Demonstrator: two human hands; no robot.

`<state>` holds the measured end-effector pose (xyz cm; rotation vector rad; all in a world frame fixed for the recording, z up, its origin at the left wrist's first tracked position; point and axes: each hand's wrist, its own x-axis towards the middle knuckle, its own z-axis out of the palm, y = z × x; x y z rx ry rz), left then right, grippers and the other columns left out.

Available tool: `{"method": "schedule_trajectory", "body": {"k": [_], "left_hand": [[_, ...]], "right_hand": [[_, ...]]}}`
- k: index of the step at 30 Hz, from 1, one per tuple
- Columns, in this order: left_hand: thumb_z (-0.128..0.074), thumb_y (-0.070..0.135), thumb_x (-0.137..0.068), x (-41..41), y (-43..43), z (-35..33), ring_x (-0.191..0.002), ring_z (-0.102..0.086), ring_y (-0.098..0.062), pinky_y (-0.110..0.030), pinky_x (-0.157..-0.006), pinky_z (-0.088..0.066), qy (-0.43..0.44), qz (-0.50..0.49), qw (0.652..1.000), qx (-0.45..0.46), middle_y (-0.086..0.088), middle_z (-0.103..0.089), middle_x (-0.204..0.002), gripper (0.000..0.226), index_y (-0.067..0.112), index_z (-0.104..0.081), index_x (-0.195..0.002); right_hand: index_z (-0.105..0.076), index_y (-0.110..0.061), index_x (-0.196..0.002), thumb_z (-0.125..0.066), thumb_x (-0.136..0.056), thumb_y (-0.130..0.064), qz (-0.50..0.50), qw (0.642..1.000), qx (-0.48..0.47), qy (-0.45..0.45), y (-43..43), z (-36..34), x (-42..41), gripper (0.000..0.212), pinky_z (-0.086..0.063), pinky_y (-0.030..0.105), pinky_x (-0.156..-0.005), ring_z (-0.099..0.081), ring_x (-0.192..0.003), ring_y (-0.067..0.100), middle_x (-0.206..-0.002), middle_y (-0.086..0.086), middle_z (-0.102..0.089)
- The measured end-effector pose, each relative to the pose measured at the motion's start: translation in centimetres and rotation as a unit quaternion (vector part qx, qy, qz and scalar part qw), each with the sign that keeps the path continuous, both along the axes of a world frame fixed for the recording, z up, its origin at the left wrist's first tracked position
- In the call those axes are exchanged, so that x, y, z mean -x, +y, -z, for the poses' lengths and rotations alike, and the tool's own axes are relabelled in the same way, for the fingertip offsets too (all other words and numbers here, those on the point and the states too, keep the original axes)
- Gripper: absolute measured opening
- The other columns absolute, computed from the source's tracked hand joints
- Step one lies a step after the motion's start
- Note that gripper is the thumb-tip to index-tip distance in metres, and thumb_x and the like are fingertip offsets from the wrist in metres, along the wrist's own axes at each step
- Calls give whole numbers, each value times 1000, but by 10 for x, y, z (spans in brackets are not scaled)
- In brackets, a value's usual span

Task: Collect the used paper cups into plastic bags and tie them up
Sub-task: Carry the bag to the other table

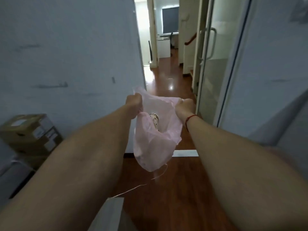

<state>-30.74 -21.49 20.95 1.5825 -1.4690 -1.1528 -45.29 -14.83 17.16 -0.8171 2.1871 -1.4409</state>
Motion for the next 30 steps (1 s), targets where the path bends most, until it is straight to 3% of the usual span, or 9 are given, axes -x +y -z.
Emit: {"method": "schedule_trajectory", "body": {"k": [3, 6, 11, 15, 19, 22, 25, 28, 30], "left_hand": [[-34, 17, -98, 95, 5, 5, -52, -44, -19, -23, -47, -33, -7, 63, 998, -6, -8, -45, -64, 35, -5, -61, -104], [-35, 9, -97, 182, 20, 5, -55, -45, -18, -24, -46, -33, -27, 124, 992, 1, -11, -49, -73, 30, -8, -59, -100], [-31, 19, -100, 318, 62, 6, -67, -55, -19, -19, -58, -44, 18, 209, 978, -3, -14, -57, -86, 44, -8, -50, -129], [-29, 25, -102, 413, 99, 4, -43, -48, -13, -15, -29, -34, 24, 271, 962, 22, -6, -49, -50, 45, -10, -58, -104], [-34, 26, -100, 511, 129, 11, -48, -44, -17, -5, -29, -25, 21, 346, 938, 13, -6, -46, -60, 44, -7, -59, -116], [-38, 22, -98, 592, 159, 16, -47, -43, -18, -7, -36, -28, 1, 412, 911, -2, -8, -46, -60, 35, 4, -55, -74], [-37, 14, -92, 672, 197, 22, -49, -42, -21, -18, -49, -28, -28, 489, 872, -5, -10, -47, -58, 32, 7, -48, -63], [-35, 11, -92, 750, 243, 34, -50, -40, -20, -19, -49, -28, -34, 558, 829, -20, -9, -44, -62, 28, 8, -46, -66], [-35, 12, -93, 795, 272, 40, -49, -39, -19, -17, -47, -28, -52, 601, 797, -32, -8, -43, -61, 29, 10, -44, -65]], "right_hand": [[-58, 4, -122, -40, -95, -23, 27, 1000, -10, -10, 21, 3, 87, 42, -46, 34, -96, -57, -119, 34, -129, 21, -59], [-53, 5, -126, -41, -97, -18, 54, 998, -7, -18, 43, 1, 165, 40, -45, 32, -95, -54, -122, 34, -133, 20, -56], [-50, 5, -127, -43, -96, -19, 126, 992, -4, -17, 101, 1, 284, 40, -43, 33, -99, -52, -124, 34, -134, 22, -53], [-53, 8, -124, -42, -96, -21, 194, 981, -3, -4, 150, 2, 366, 41, -44, 32, -89, -54, -121, 35, -129, 24, -56], [-53, 7, -124, -41, -98, -22, 260, 966, -6, -6, 208, 3, 445, 41, -45, 34, -87, -55, -119, 35, -123, 21, -58], [-54, -4, -108, -42, -97, -22, 310, 951, -9, 0, 259, 5, 514, 24, -36, 28, -73, -58, -97, 27, -98, 12, -49], [-46, -11, -100, -42, -97, -22, 363, 932, -20, 9, 306, 10, 578, 11, -35, 26, -72, -47, -82, 21, -83, 8, -45], [-48, -6, -95, -45, -96, -21, 409, 912, -18, 1, 352, 20, 633, 16, -38, 27, -72, -51, -86, 22, -84, 12, -51], [-58, 2, -107, -45, -96, -19, 442, 897, -35, -10, 380, 20, 663, 27, -46, 32, -82, -59, -102, 29, -104, 20, -61]]}}
